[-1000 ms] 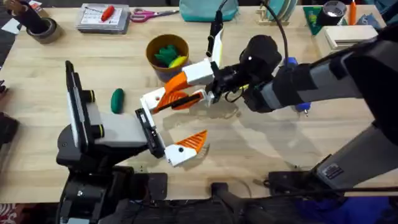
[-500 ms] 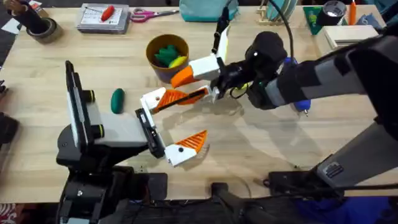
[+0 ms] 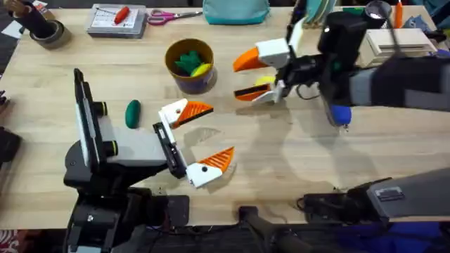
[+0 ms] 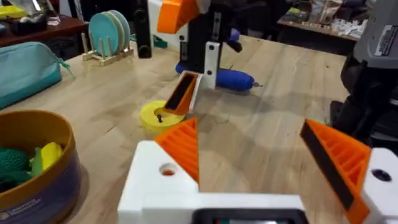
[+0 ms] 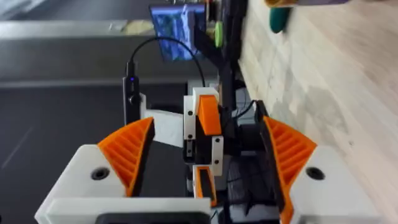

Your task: Pick up the gripper from the table and insert it into the empty holder that is missing its gripper. Then pick up a screw, insert it into the mounting hole, and use the screwdriver to tighten it. Finally, clean up the table by picking up the vegetable and placing it into the bucket.

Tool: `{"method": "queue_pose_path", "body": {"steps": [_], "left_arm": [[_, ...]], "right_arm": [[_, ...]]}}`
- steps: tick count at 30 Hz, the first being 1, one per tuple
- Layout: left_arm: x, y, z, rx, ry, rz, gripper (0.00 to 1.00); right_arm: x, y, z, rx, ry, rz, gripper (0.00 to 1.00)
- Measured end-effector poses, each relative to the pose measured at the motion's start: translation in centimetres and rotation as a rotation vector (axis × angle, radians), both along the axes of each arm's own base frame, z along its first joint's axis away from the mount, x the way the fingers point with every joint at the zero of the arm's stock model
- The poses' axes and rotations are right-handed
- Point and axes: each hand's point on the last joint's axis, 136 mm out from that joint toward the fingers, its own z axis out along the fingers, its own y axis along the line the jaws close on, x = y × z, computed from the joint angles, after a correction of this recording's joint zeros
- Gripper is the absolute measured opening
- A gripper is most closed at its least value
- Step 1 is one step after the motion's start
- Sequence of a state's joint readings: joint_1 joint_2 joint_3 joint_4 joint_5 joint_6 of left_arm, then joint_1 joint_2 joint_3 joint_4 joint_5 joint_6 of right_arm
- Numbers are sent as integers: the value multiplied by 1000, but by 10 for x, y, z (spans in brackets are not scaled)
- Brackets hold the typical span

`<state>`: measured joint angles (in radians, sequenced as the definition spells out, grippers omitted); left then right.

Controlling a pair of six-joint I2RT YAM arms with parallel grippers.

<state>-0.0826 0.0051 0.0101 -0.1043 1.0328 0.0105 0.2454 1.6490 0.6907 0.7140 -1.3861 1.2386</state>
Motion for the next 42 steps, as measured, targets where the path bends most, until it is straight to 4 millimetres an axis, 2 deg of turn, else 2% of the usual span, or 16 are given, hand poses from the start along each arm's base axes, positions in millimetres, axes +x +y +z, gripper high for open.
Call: {"method": "queue_pose_path", "body": {"steps": [6,14,22,27,31,35,42], "left_arm": [[0,0,0,0,0,0,986],[0,0,0,0,0,-3,986],[0,0,0,0,0,-3,986],[0,0,0,0,0,-3,986],[0,0,0,0,0,-3,986],[0,0,0,0,0,-3,986],[0,0,0,0,0,-3,986]], "right_arm": [[-2,-30,7,-46,-61,-97,995],[-9,-68,12,-232,-179,-282,995],[-25,-110,26,-598,-283,-358,995],[-17,-132,47,-834,-440,-366,995],[-17,-143,56,-995,-535,-344,995],[-15,-141,61,-1089,-633,-310,994],[-35,-146,46,-1191,-608,-218,995]]}}
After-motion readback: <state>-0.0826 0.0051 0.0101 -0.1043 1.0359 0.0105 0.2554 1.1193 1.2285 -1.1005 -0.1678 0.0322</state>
